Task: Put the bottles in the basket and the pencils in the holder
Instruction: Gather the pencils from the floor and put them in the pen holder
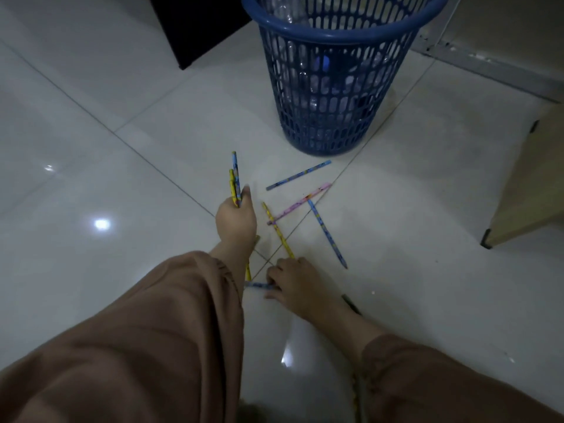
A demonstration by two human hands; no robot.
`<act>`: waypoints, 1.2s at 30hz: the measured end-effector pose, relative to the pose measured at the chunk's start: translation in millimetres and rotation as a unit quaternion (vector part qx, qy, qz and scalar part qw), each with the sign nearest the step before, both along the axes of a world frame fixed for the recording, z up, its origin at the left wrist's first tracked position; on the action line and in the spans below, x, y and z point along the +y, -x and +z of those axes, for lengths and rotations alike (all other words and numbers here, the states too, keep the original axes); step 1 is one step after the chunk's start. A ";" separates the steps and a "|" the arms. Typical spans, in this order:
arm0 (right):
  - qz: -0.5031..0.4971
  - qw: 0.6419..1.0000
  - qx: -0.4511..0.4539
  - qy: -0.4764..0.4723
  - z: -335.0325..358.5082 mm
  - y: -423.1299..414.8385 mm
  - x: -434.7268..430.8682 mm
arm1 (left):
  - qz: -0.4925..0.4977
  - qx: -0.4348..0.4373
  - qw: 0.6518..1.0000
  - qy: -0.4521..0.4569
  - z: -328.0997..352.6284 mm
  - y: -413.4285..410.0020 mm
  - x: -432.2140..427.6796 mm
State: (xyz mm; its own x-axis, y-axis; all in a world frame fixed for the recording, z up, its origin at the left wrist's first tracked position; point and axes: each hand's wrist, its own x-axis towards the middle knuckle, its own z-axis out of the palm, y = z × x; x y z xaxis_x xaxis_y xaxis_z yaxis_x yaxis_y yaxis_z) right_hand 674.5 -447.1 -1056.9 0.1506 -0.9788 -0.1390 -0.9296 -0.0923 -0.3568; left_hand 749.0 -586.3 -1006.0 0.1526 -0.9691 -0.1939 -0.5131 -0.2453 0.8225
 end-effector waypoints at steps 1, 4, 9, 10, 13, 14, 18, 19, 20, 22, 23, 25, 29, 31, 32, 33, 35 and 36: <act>-0.006 1.000 -0.008 0.003 0.2 1.3 -2.2 | 0.003 0.007 1.000 -0.005 1.5 -3.9 -0.4; -0.074 0.995 -0.066 0.014 0.5 6.5 -5.2 | 0.015 0.017 0.999 -0.025 2.9 -15.2 -0.5; -0.258 0.962 -0.077 0.052 4.1 14.5 -16.0 | -0.009 -0.009 0.995 -0.099 -5.1 -33.5 4.1; -0.273 0.958 -0.071 0.051 5.1 16.4 -17.5 | -0.028 -0.035 0.992 -0.120 -6.8 -35.1 6.2; -0.300 0.952 -0.061 0.015 6.8 23.5 -20.2 | -0.087 -0.093 0.976 -0.178 -10.8 -34.6 13.2; -0.310 0.949 -0.063 -0.002 6.7 26.4 -21.5 | -0.104 -0.110 0.970 -0.191 -12.8 -34.1 15.4; -0.344 0.935 -0.072 -0.038 7.0 35.7 -28.9 | -0.153 -0.193 0.948 -0.200 -20.8 -40.6 24.0; -0.342 0.936 -0.078 -0.042 7.1 36.9 -29.5 | -0.164 -0.209 0.942 -0.204 -23.2 -43.4 26.3; -0.338 0.936 -0.092 -0.042 7.2 38.0 -29.0 | -0.172 -0.222 0.937 -0.209 -25.6 -45.6 28.2; -0.338 0.932 -0.132 -0.029 7.8 41.1 -26.4 | -0.180 -0.241 0.928 -0.219 -29.4 -46.8 30.0; -0.341 0.928 -0.148 -0.019 8.3 43.4 -24.7 | -0.184 -0.248 0.926 -0.217 -29.7 -45.7 30.2; -0.347 0.923 -0.167 0.004 9.3 47.9 -21.9 | -0.194 -0.253 0.926 -0.205 -29.2 -41.5 29.2; -0.365 0.906 -0.208 0.050 12.9 55.5 -19.6 | -0.206 -0.174 0.941 -0.207 -25.5 -24.1 28.7; -0.402 0.877 -0.252 0.072 17.5 60.0 -20.7 | -0.156 -0.031 0.961 -0.226 -18.1 -8.0 31.4; -0.419 0.861 -0.276 0.081 20.7 62.5 -21.6 | -0.121 0.054 0.961 -0.242 -14.9 1.0 30.8; -0.428 0.849 -0.296 0.091 25.0 64.5 -22.2 | -0.091 0.132 0.952 -0.259 -11.3 10.5 29.0; -0.416 0.849 -0.307 0.108 35.0 66.2 -23.6 | -0.084 0.246 0.919 -0.297 -1.0 28.0 24.3; -0.395 0.863 -0.296 0.108 39.2 66.2 -24.8 | -0.102 0.279 0.901 -0.315 4.9 36.6 22.7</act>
State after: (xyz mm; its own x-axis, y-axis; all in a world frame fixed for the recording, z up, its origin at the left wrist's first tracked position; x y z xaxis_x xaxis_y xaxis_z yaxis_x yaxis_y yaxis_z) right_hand 608.4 -471.9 -1017.8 -0.5940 -0.8016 -0.0677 -0.3931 0.3626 -0.8450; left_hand 712.4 -563.6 -1001.1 -0.3076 -0.6376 -0.7063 -0.1486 -0.7010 0.6975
